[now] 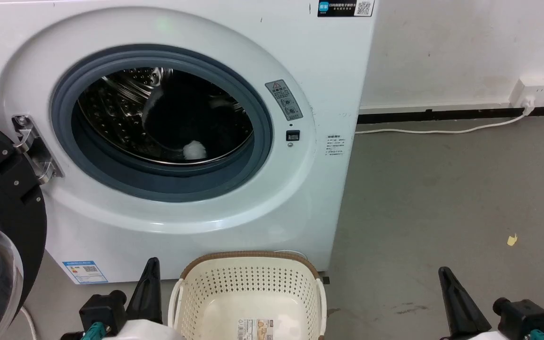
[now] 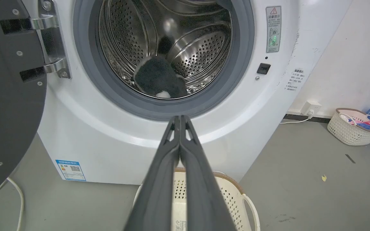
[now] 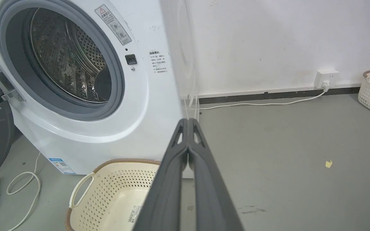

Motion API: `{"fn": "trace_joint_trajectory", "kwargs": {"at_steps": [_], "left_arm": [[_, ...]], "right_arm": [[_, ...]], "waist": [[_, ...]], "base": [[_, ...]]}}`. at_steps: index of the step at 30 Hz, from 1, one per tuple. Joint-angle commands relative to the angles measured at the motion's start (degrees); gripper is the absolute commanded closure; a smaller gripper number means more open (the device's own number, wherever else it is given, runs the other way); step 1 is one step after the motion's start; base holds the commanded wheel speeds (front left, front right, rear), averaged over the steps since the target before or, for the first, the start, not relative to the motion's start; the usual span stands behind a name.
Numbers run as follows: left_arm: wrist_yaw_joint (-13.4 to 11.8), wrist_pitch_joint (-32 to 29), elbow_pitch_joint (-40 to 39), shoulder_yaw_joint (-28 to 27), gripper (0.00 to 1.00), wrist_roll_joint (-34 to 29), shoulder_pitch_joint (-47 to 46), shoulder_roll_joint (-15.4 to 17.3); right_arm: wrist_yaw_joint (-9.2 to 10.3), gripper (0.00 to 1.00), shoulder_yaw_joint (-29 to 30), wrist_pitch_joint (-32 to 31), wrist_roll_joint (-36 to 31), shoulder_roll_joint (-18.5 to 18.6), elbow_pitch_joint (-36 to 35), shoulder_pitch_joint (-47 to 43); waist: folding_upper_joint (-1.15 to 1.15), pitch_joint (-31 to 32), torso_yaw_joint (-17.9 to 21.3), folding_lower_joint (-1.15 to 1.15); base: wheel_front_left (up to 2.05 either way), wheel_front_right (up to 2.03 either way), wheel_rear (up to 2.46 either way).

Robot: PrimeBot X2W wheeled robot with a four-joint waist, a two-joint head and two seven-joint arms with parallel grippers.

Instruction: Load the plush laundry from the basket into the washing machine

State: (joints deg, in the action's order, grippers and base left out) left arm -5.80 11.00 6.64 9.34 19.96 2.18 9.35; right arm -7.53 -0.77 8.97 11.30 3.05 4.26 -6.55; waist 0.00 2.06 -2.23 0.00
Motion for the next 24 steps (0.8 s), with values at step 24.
{"fn": "trace_joint_trajectory", "kwargs": {"at_steps": [24], "left_arm": [[1.46, -2.45, -1.63, -2.21, 1.0, -4.67, -0.57, -1.54]], "right_arm": [[0.01, 1.0, 0.18, -2.09, -2.71, -0.05, -1.06, 1.69]], "waist": [[0.0, -0.43, 0.47, 0.0]], "base": [[0.0, 0.0, 0.0]]}}
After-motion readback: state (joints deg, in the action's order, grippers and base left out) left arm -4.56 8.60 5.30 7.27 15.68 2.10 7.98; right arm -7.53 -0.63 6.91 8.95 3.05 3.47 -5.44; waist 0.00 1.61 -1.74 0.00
